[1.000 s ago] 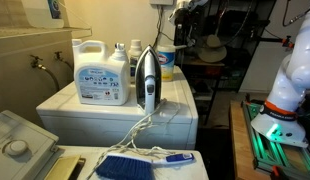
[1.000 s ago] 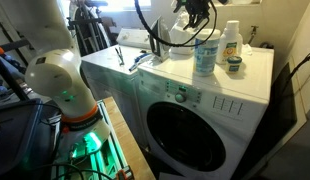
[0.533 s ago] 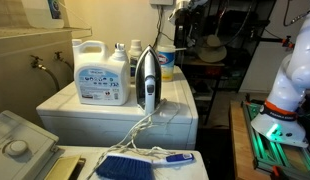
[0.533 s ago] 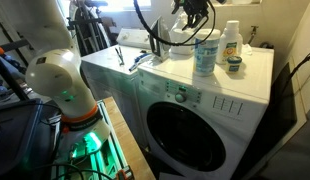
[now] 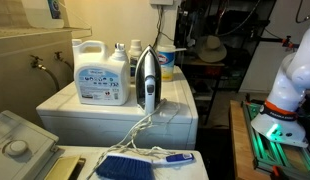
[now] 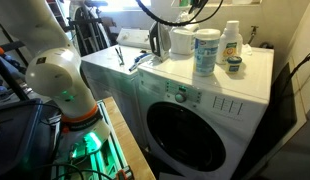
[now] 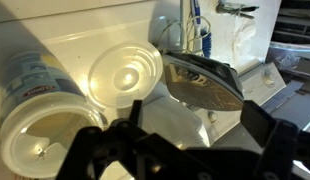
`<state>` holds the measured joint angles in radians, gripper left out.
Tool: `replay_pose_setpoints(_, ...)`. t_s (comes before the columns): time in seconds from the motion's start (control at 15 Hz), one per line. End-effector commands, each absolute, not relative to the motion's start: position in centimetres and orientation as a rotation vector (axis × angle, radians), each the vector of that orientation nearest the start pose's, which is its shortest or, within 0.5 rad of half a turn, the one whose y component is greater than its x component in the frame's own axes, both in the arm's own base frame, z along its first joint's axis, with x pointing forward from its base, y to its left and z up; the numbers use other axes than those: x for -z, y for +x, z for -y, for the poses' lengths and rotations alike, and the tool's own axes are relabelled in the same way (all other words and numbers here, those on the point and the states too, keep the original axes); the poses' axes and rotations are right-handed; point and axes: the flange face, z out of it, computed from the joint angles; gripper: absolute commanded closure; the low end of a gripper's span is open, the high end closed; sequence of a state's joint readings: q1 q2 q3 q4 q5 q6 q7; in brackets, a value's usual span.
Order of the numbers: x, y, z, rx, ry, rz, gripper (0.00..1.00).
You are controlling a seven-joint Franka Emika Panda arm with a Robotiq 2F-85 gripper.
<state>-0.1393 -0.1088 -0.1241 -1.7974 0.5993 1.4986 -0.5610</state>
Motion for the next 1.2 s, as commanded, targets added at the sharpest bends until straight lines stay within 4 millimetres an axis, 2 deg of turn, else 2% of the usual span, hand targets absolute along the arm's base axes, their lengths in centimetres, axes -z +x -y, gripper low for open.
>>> replay_pose_setpoints(0.0,-60.3,49.5,8.9,0.195,-2.567,0.381,0.0)
replay_pose_setpoints(0.6,-61.3,48.3,13.7,0.333,-2.708,0.305,0.0)
replay_pose_setpoints(1.13,-64.1,45.6,17.3,0.429,-2.769,0.211,0.0)
